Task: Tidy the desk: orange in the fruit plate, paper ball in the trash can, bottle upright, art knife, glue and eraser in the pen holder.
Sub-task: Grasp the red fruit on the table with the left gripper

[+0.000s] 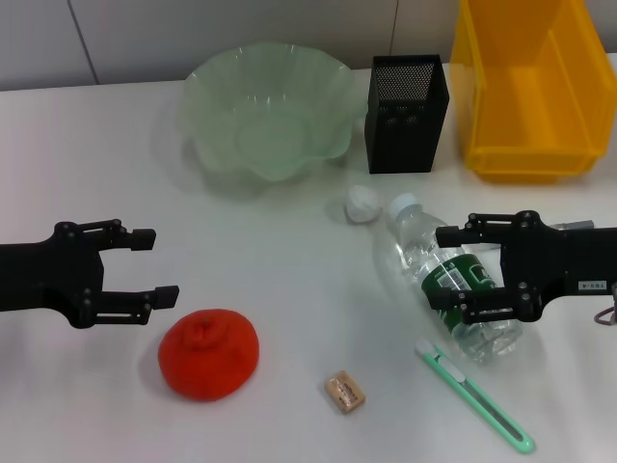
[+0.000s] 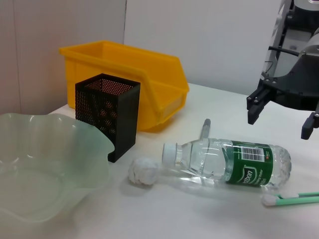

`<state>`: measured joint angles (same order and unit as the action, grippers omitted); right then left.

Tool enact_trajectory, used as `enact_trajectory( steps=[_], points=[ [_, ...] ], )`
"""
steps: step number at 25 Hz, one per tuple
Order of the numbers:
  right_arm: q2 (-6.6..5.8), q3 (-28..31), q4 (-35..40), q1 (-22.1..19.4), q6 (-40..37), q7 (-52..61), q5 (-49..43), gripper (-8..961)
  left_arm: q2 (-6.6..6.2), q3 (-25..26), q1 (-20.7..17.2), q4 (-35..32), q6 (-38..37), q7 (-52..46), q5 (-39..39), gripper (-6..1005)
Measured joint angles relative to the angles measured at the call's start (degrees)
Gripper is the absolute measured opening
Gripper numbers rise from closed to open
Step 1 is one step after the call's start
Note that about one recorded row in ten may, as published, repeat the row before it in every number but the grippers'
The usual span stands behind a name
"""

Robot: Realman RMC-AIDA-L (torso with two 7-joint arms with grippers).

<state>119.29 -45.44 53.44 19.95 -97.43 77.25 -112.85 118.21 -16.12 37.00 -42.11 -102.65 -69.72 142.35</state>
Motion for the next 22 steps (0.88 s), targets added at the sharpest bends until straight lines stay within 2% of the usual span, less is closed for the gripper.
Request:
enact_trajectory(
  steps=[12,15,22],
  points=[
    [-0.33,0.53,0.37,0.07,-1.01,0.43,-0.16,787,-0.04,-1.39,0.0,0.01,-1.81,-0.21,-0.03,833],
    [-0.43,0.61,0.87,0.26,-1.45,1.12,-0.19,787,0.22,-4.0,-0.27,1.91,-2.05,-0.26,-0.07,833],
    [-0.45,0.32,1.49,0.42,-1.77,2.16,-0.24,786,0.29,-4.88,-1.49,4.41,-0.49,2.05,-0.07,833]
  ],
)
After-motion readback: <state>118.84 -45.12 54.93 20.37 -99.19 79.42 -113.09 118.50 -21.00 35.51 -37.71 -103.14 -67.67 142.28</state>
